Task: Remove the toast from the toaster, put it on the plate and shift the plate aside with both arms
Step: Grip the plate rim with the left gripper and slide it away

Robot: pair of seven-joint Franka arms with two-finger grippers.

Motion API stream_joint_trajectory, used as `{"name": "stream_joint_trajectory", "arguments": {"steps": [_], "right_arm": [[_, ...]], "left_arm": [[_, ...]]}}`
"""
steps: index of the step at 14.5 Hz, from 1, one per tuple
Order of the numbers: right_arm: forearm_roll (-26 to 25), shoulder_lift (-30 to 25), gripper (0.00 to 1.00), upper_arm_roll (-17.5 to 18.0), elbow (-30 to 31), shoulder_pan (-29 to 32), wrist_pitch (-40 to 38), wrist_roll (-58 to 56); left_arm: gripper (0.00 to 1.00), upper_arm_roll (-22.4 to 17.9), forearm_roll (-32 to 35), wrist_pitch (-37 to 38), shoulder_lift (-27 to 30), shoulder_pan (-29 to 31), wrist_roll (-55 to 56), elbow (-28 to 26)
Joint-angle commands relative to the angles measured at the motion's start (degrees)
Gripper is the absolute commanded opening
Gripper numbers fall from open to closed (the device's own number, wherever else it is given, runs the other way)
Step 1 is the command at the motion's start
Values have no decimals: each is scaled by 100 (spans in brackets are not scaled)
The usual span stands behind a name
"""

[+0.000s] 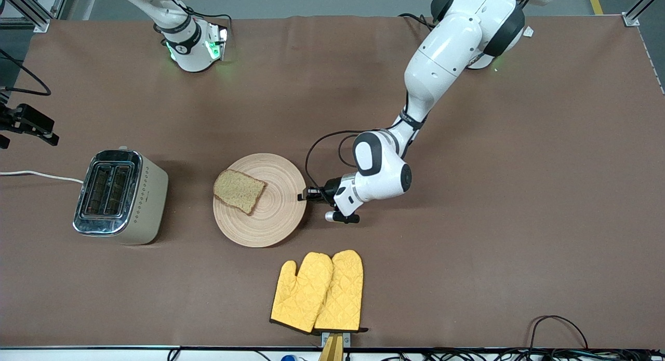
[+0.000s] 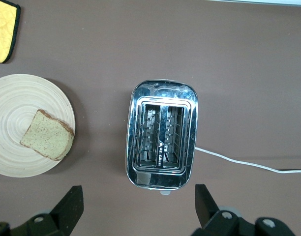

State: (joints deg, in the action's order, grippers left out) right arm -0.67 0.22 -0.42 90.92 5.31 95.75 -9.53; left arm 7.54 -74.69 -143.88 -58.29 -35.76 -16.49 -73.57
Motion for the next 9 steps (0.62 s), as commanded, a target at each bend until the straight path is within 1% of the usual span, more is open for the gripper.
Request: {"name": "stream_joint_trajectory", "arguments": {"steps": [1, 3, 6, 9], "right_arm": [[32, -4, 100, 33, -31, 40, -56, 21], [32, -4, 100, 33, -14, 40, -100, 21], [32, -4, 100, 33, -22, 40, -100, 21], [32, -4, 100, 33, 4, 40, -109, 22]], "left_arm": [[0, -25, 68, 288, 500, 384, -56, -490], [0, -25, 191, 833, 782, 770, -230, -649], [0, -25, 420, 1764, 1082, 1473, -958, -948], [0, -25, 893, 2687, 1293, 2202, -1723, -1246]]}}
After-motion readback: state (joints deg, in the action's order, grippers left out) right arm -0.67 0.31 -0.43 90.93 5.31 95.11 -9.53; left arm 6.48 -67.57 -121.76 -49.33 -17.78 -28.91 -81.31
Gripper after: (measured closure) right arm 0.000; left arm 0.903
